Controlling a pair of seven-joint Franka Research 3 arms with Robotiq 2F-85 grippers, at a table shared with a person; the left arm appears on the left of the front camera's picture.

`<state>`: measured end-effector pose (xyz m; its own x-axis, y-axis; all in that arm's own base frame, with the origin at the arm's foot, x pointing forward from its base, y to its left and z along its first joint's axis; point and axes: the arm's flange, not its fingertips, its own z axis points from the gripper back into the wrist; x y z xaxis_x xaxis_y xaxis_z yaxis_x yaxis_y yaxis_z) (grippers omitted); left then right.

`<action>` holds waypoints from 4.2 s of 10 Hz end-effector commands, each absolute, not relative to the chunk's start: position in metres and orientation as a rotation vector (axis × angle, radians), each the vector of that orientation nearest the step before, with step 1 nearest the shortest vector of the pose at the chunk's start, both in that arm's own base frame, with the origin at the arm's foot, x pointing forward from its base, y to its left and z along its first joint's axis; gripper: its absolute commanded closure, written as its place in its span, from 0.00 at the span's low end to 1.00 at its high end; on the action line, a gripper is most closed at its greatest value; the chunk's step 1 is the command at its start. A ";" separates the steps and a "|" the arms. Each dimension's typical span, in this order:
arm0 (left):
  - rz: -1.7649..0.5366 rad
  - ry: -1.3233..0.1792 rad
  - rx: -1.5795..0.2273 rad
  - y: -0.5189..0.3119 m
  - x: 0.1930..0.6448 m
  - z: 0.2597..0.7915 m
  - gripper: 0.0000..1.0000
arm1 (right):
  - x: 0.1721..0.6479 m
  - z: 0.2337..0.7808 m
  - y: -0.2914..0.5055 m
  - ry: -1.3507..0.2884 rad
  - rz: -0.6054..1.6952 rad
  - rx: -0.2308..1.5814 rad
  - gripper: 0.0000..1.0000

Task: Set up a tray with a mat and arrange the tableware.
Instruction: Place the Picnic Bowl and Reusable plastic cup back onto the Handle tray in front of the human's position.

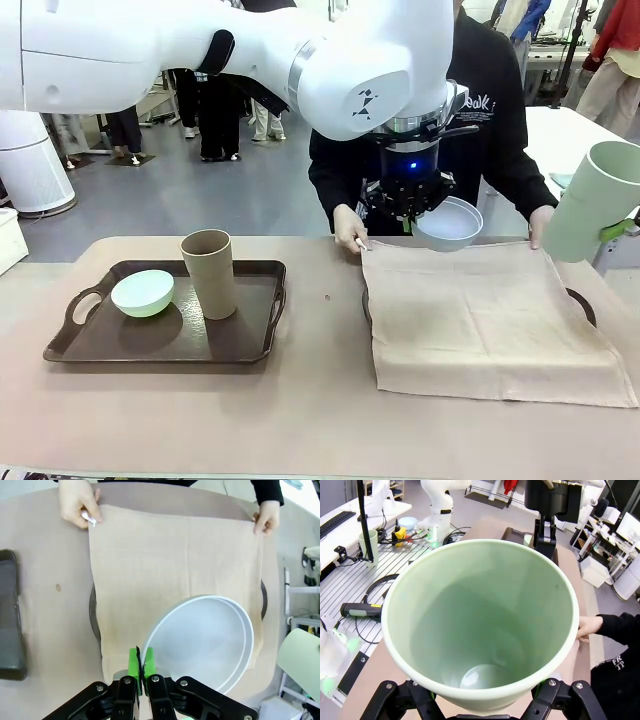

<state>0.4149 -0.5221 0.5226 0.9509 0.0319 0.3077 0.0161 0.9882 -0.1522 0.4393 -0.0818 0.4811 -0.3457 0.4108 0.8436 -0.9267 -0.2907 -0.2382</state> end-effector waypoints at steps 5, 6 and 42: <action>0.008 -0.315 -0.165 -0.521 0.415 0.525 1.00 | 0.441 0.482 -0.082 -0.939 1.801 0.830 0.76; 0.008 -0.315 -0.165 -0.521 0.415 0.525 1.00 | 0.441 0.482 -0.082 -0.939 1.801 0.830 0.76; -0.128 -0.143 -0.167 -0.488 0.432 0.405 0.26 | 0.468 0.381 -0.108 -0.252 1.403 0.653 0.03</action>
<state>0.4556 -0.5205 0.3911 0.9882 -0.0806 0.1304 0.0970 0.9874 -0.1249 0.4785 -0.1231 0.3573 0.0794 0.7801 0.6206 -0.9802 -0.0523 0.1912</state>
